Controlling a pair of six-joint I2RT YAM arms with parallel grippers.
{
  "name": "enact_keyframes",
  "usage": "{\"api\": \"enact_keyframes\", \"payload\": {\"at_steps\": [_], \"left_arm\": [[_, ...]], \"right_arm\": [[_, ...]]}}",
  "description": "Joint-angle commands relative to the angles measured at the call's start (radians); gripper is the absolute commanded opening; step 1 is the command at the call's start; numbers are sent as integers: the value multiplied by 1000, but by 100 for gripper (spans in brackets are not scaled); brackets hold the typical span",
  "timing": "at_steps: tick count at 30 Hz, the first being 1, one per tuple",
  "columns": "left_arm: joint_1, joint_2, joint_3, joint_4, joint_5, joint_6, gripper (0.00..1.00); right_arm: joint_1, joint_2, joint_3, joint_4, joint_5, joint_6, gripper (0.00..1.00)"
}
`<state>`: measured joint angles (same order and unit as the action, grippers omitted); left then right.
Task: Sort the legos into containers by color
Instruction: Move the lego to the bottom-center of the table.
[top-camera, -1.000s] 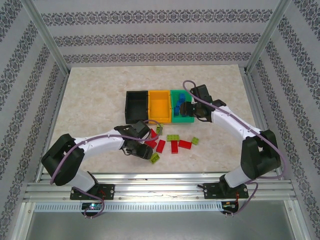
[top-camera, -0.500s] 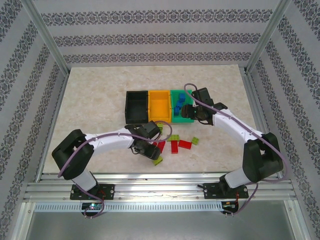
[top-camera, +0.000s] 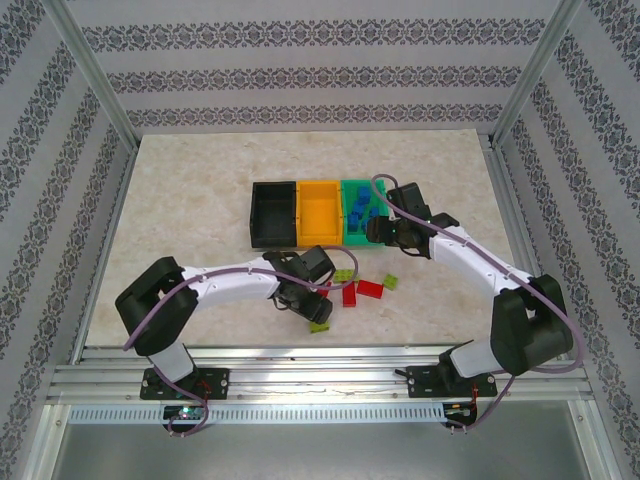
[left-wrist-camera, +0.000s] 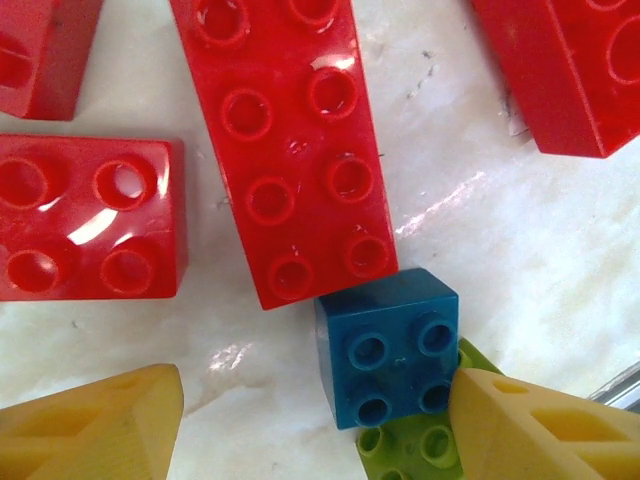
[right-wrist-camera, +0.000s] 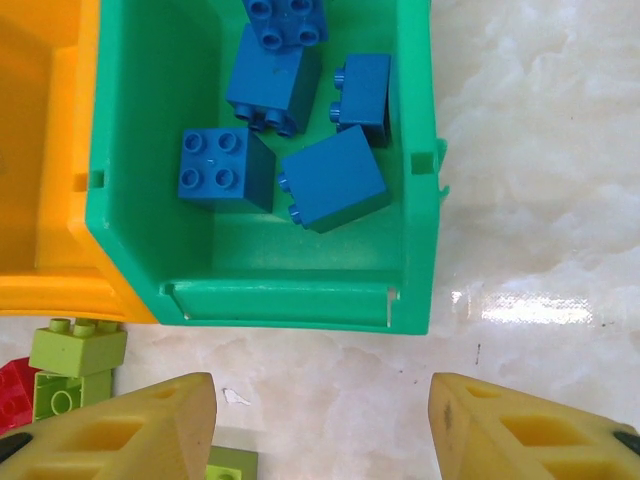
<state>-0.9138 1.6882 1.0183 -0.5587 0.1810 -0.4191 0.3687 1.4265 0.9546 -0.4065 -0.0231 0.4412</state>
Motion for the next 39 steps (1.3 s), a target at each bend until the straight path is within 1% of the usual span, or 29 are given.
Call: {"api": "enact_keyframes", "payload": {"at_steps": [1,5,10,16,18,20,24,28,30,34,36,39], "left_arm": [[-24,58,44,-18,-9,18,71],[-49,116,108,-69,-52,34,70],[-72,132,137,-75,-77,19,70],[-72,143,133,-96,-105,-4,59],[-69,127,127,-99,-122,-10,59],[-73,107,117,-98,-147,-18,59],[-73,57,98,-103,-203,-44,66],[-73,-16,58,-84,-218,-58,67],[-74,-63,29,-76,-248,-72,67],[-62,-212,-46,-32,-314,-97,70],[-36,-273,-86,5,-304,-111,71],[28,-340,-137,48,-265,-145,71]], "right_arm": [[-7,-30,-15,12,20,1,59],[-9,-37,-21,14,17,1,59],[-9,-50,-33,12,14,5,59],[-16,-67,-45,12,17,4,59],[-16,-67,-47,15,15,4,59],[-17,-64,-50,19,10,6,59],[-14,-57,-53,31,-15,16,59],[9,-49,-56,20,-70,24,58],[51,-57,-59,-8,-101,13,58],[222,-101,-81,-55,-99,-10,58],[305,-117,-99,-56,-109,-8,59],[415,-123,-123,-30,-101,34,59]]}}
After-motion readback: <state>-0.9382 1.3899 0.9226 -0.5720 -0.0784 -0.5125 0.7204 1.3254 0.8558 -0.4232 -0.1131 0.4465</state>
